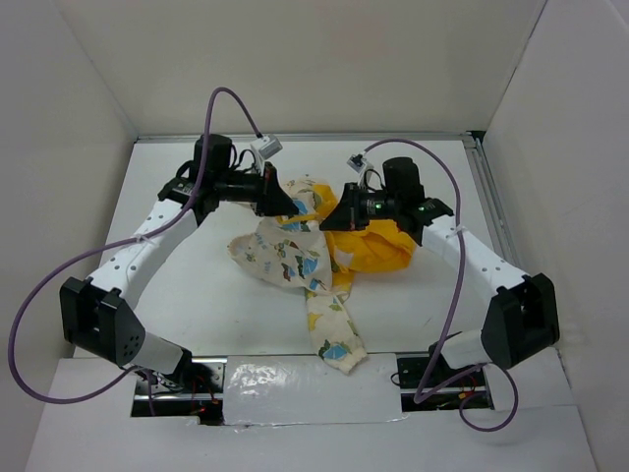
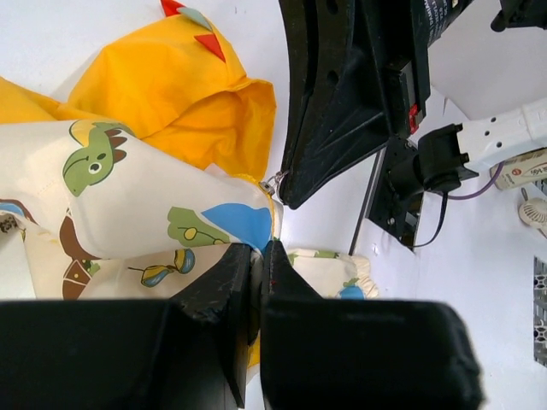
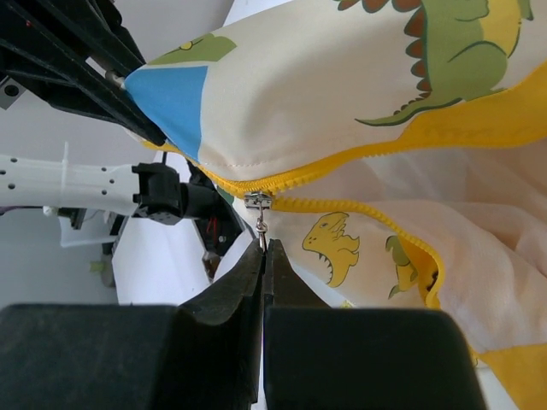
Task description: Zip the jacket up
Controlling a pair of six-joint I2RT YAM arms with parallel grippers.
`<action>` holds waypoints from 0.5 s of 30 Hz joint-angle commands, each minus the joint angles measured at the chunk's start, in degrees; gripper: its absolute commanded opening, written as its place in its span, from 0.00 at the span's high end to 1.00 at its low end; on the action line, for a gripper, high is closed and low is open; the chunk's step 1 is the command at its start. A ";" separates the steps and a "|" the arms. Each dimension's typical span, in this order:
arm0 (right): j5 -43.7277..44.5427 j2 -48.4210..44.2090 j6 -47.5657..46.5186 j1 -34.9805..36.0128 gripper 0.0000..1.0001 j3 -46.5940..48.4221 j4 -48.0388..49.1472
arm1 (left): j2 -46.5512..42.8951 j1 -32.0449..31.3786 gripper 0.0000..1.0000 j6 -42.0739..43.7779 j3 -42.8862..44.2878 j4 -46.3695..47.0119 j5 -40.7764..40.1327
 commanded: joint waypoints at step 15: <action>-0.48 16.31 3.18 -3.93 1.00 -1.71 4.54 | -9.44 7.13 1.00 -3.22 4.18 -2.03 -3.99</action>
